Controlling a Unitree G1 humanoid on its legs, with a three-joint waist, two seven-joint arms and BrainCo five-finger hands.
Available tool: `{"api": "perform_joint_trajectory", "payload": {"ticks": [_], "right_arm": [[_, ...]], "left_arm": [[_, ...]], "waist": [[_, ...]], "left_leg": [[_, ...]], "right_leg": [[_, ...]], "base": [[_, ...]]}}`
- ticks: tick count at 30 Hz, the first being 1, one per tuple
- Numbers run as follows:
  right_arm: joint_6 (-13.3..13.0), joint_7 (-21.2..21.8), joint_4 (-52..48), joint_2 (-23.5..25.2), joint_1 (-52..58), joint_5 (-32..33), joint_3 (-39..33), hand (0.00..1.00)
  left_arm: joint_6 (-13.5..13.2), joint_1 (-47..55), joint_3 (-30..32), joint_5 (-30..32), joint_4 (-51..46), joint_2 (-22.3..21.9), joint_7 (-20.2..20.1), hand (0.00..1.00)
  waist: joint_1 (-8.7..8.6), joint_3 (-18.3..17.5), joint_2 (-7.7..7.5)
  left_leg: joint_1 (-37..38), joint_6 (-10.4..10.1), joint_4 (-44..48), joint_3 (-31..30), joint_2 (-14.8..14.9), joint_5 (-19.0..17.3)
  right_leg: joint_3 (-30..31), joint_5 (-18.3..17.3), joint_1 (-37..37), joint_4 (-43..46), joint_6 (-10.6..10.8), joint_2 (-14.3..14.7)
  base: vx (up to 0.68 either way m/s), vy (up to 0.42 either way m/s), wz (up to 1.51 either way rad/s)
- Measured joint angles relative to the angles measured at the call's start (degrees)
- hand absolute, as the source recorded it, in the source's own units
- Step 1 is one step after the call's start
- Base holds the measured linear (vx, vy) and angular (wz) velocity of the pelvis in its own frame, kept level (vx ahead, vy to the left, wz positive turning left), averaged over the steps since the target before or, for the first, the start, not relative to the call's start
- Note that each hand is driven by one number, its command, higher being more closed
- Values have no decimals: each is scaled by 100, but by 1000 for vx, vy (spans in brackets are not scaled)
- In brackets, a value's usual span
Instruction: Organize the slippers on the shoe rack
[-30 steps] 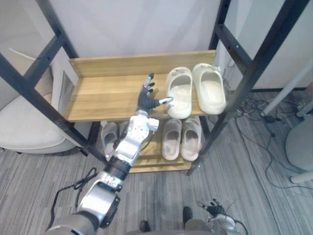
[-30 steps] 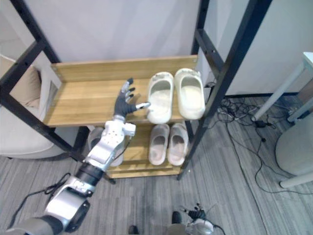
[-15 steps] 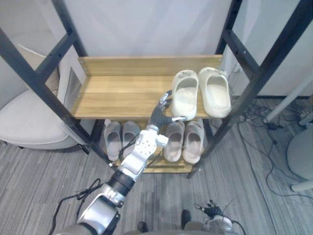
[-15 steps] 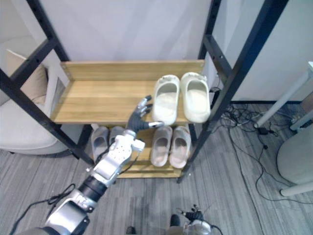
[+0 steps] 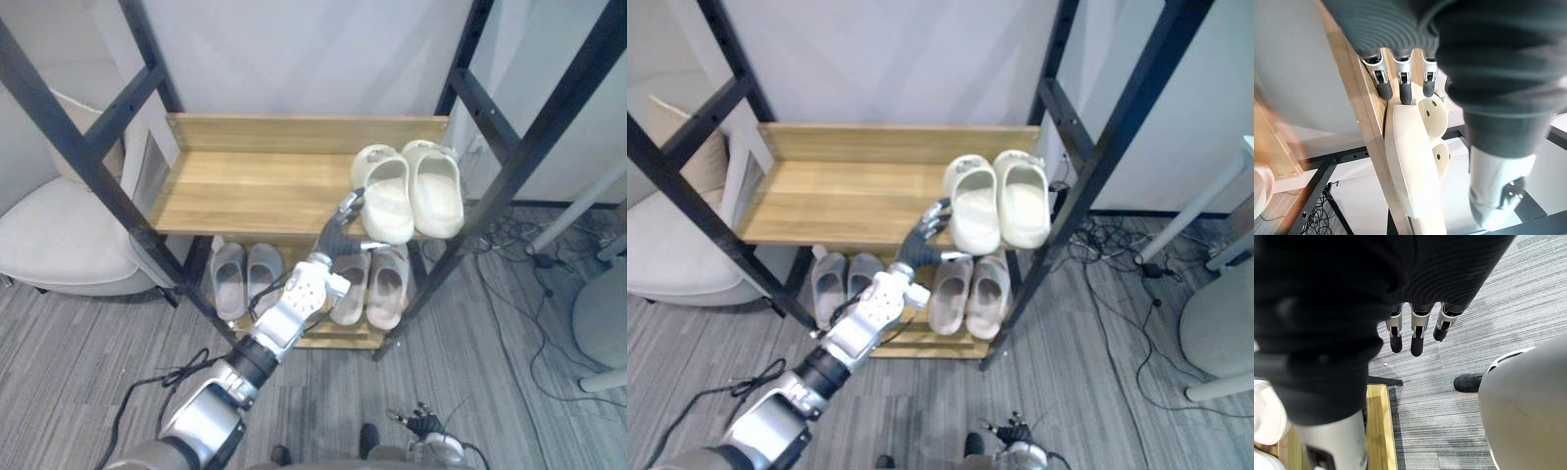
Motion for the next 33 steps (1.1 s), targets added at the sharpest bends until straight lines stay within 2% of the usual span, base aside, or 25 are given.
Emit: {"api": "perform_joint_trajectory", "payload": {"ticks": [16,19,22,24,26,28,29,31,33], "right_arm": [[0,-18,5,16,0,-3,-141,0],[0,-12,5,17,-2,-4,-136,0],[0,6,5,6,1,-5,-131,0],[-2,24,5,-13,5,-6,-98,0],[-2,38,6,-19,11,-8,-86,0],[-3,54,6,-22,19,-11,-26,0],[-3,55,6,-23,19,-11,-16,0],[-3,98,7,-70,29,-15,87,0],[-3,121,7,-83,47,-14,90,0]], "left_arm": [[2,-113,277,1,169,23,75,0],[45,-46,467,2,-17,102,67,0],[64,234,766,-37,-642,185,73,0],[-40,660,823,-242,-1311,372,55,0],[-48,826,822,-356,-1500,395,31,0],[-90,1222,801,-811,-1873,394,-184,0],[-102,1264,791,-840,-1914,395,-197,0],[-206,1712,488,-1434,-2288,469,-535,0],[-241,1910,261,-1644,-2399,537,-719,0]], "waist": [[-19,0,0],[-13,0,0],[-10,0,0],[5,-1,1],[23,-1,1],[58,-4,6],[58,-5,7],[112,-27,40],[135,-48,68]], "left_leg": [[56,26,-74,46,-51,15],[53,26,-74,45,-53,15],[54,26,-74,39,-51,16],[54,26,-71,38,-52,16],[55,27,-69,38,-53,16],[54,27,-63,39,-52,16],[54,27,-62,40,-52,16],[54,27,-61,42,-49,15],[54,28,-61,42,-48,14]], "right_leg": [[46,10,-14,1,30,-44],[45,10,-16,29,31,-44],[40,8,-11,39,32,-43],[40,8,-8,40,32,-43],[39,8,-6,40,32,-44],[40,8,-3,40,32,-46],[41,8,-3,40,32,-45],[43,6,-4,41,32,-44],[43,3,-3,42,33,-43]], "base": [[-13,0,-2],[0,0,0],[0,0,0],[0,0,0],[0,0,0],[0,0,0],[0,0,0],[0,0,0],[0,0,0]]}}
